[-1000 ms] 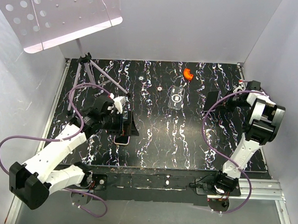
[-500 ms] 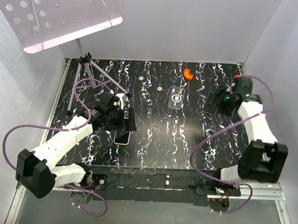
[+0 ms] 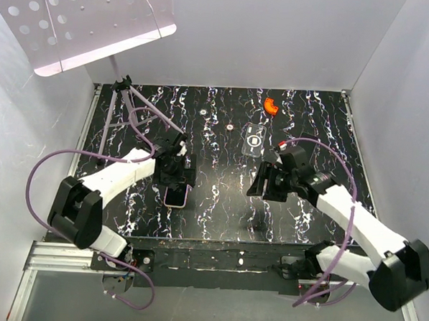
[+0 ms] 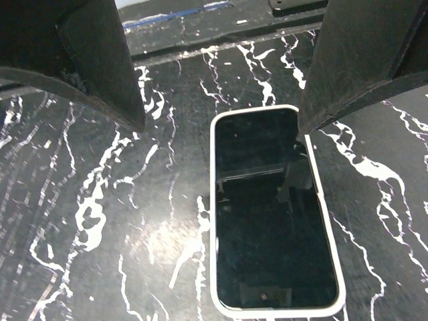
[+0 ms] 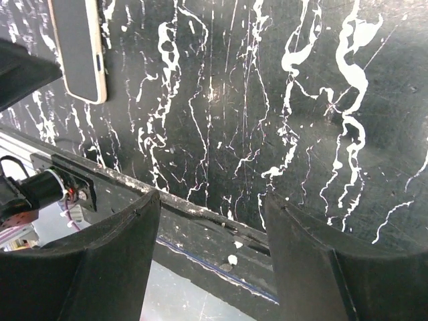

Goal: Take the phone out of the phone case
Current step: Pick up the phone at the center of the board.

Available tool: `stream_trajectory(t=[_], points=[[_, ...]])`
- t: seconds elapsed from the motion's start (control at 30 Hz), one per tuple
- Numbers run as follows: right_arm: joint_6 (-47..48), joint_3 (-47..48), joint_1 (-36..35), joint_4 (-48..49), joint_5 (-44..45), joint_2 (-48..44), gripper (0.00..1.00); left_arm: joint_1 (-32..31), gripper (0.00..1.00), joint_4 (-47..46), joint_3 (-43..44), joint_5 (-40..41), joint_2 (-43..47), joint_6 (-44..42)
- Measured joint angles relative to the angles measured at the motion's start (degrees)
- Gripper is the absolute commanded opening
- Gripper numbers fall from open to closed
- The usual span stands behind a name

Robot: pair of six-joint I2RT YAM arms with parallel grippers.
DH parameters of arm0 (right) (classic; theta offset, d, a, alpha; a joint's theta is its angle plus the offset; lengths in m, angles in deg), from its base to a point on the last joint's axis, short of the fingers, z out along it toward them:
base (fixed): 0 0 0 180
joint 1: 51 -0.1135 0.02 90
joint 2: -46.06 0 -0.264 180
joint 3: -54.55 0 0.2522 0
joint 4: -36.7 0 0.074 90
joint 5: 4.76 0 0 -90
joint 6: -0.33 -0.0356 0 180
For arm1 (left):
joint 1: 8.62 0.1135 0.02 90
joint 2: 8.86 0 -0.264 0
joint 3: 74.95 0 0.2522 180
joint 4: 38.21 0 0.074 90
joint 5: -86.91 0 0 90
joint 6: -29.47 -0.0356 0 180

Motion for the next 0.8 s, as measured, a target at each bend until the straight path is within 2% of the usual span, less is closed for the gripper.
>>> stream_trajectory(t=[0.2,0.33,0.6,0.8], points=[[0.0,-2.3,-0.2,-0.4,1.6,-12.5,0.7,0.0,0.98,2.0,4.5,4.3,-6.8,-1.9],[0.2,-2.8,-0.2,-0.5,3.1,-17.5,0.7,0.0,0.98,3.9,10.1,6.0,-12.1,-3.8],[0.2,-5.2,-0.2,-0.7,3.3,-18.9,0.71,0.7,0.98,5.8,13.1,7.2,-18.4,-7.0],[0.2,-5.3,-0.2,-0.2,3.3,-19.6,0.7,4.4,0.98,6.2,13.0,4.9,-20.3,-10.0]])
